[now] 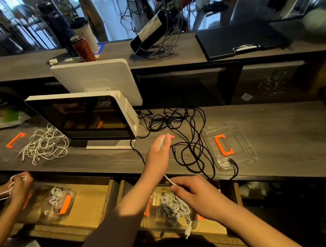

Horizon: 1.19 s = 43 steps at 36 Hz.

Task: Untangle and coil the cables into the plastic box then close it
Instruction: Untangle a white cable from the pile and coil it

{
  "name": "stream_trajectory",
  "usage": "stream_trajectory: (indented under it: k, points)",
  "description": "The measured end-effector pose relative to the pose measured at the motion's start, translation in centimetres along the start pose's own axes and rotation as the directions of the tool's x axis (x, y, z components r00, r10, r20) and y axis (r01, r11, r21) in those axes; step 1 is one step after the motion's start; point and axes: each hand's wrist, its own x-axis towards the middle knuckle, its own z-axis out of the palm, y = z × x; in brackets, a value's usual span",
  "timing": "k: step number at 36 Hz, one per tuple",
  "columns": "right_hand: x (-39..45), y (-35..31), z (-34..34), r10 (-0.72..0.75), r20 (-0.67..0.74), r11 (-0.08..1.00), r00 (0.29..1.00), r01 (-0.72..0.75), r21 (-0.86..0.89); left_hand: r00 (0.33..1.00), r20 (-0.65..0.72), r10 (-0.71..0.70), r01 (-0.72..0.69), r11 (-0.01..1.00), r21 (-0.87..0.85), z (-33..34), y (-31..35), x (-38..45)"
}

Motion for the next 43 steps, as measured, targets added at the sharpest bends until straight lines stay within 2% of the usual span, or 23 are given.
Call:
stream_trajectory:
  k: [3, 6, 9, 12, 14, 15, 16, 18, 19, 20, 21, 23, 25, 26, 27, 29, 31, 33, 37, 40, 43]
  points:
    - [0.1, -0.8, -0.3, -0.047, -0.031, 0.997, 0.998, 0.045, -0.061, 0.988, 0.137, -0.07, 0.053, 0.99, 0.128, 0.2, -0.4, -0.1]
    - [0.2, -1.2, -1.1, -0.08, -0.073, 0.991, 0.994, 0.071, -0.115, 0.93, 0.336, -0.149, 0.084, 0.976, 0.199, 0.0, -0.7, -0.3]
    - [0.3, -0.9, -2.3, -0.098, -0.127, 0.986, 0.987, 0.079, -0.145, 0.814, 0.515, -0.269, 0.141, 0.951, 0.274, -0.4, -1.2, -0.9]
    - [0.3, -0.1, -3.6, -0.102, -0.209, 0.981, 0.973, 0.063, -0.186, 0.64, 0.655, -0.402, 0.376, 0.907, 0.189, -0.6, -1.7, -1.6]
    - [0.4, 0.6, -4.3, -0.096, -0.282, 0.981, 0.955, 0.042, -0.19, 0.532, 0.744, -0.404, 0.444, 0.881, 0.161, -0.6, -1.8, -1.8]
    - [0.4, 0.9, -4.6, -0.084, -0.316, 0.983, 0.945, 0.027, -0.18, 0.497, 0.769, -0.402, 0.428, 0.884, 0.185, -0.5, -2.2, -1.8]
    - [0.5, 1.3, -4.9, -0.071, -0.343, 0.986, 0.937, 0.013, -0.167, 0.514, 0.757, -0.404, 0.363, 0.902, 0.235, -0.3, -2.7, -1.9]
    - [0.6, 1.9, -5.5, -0.062, -0.372, 0.988, 0.926, 0.003, -0.156, 0.668, 0.638, -0.383, 0.217, 0.92, 0.326, -0.1, -3.9, -1.9]
    - [0.7, 2.1, -5.7, -0.052, -0.376, 0.987, 0.925, -0.009, -0.158, 0.728, 0.575, -0.375, 0.244, 0.924, 0.293, 0.0, -4.6, -1.4]
    - [0.7, 2.3, -5.9, -0.042, -0.377, 0.988, 0.925, -0.018, -0.155, 0.734, 0.555, -0.393, 0.31, 0.92, 0.241, -0.2, -4.4, -1.3]
    - [0.7, 2.5, -6.0, -0.03, -0.376, 0.989, 0.926, -0.026, -0.142, 0.684, 0.612, -0.397, 0.344, 0.915, 0.209, -0.4, -4.0, -1.1]
    - [0.5, 2.7, -6.2, -0.004, -0.374, 0.996, 0.927, -0.031, -0.088, 0.492, 0.807, -0.325, 0.319, 0.93, 0.181, -0.9, -2.3, -1.2]
    - [0.3, 2.7, -6.3, 0.017, -0.368, 1.0, 0.93, -0.019, -0.004, 0.333, 0.912, -0.24, 0.281, 0.948, 0.147, -1.1, -1.2, -1.3]
    - [0.3, 2.8, -6.3, 0.022, -0.361, 0.999, 0.932, -0.007, 0.043, 0.313, 0.915, -0.253, 0.274, 0.947, 0.168, -1.2, -0.6, -1.3]
    - [0.2, 2.9, -6.3, 0.032, -0.354, 0.996, 0.935, -0.002, 0.085, 0.325, 0.909, -0.26, 0.285, 0.944, 0.168, -1.3, -0.5, -1.2]
    - [0.0, 3.1, -6.4, 0.073, -0.333, 0.987, 0.94, -0.02, 0.161, 0.409, 0.879, -0.244, 0.277, 0.951, 0.136, -1.6, -0.7, -1.1]
    - [-0.2, 3.5, -6.2, 0.139, -0.251, 0.966, 0.958, -0.076, 0.248, 0.498, 0.843, -0.204, 0.257, 0.963, 0.082, -1.8, -0.8, -1.0]
    - [-0.4, 4.0, -5.7, 0.205, -0.176, 0.939, 0.963, -0.143, 0.313, 0.55, 0.816, -0.179, 0.28, 0.96, 0.022, -1.7, -0.6, -1.1]
    - [0.1, 4.7, -4.4, 0.265, -0.281, 0.943, 0.922, -0.188, 0.274, 0.641, 0.752, -0.151, 0.391, 0.908, -0.151, -0.7, -0.3, -1.6]
    - [0.5, 4.7, -3.6, 0.3, -0.252, 0.933, 0.92, -0.227, 0.279, 0.725, 0.674, -0.14, 0.411, 0.874, -0.261, 0.0, -0.6, -1.4]
    - [0.6, 4.8, -2.8, 0.237, -0.275, 0.954, 0.932, -0.169, 0.247, 0.736, 0.658, -0.156, 0.441, 0.849, -0.292, 0.1, -0.3, -1.3]
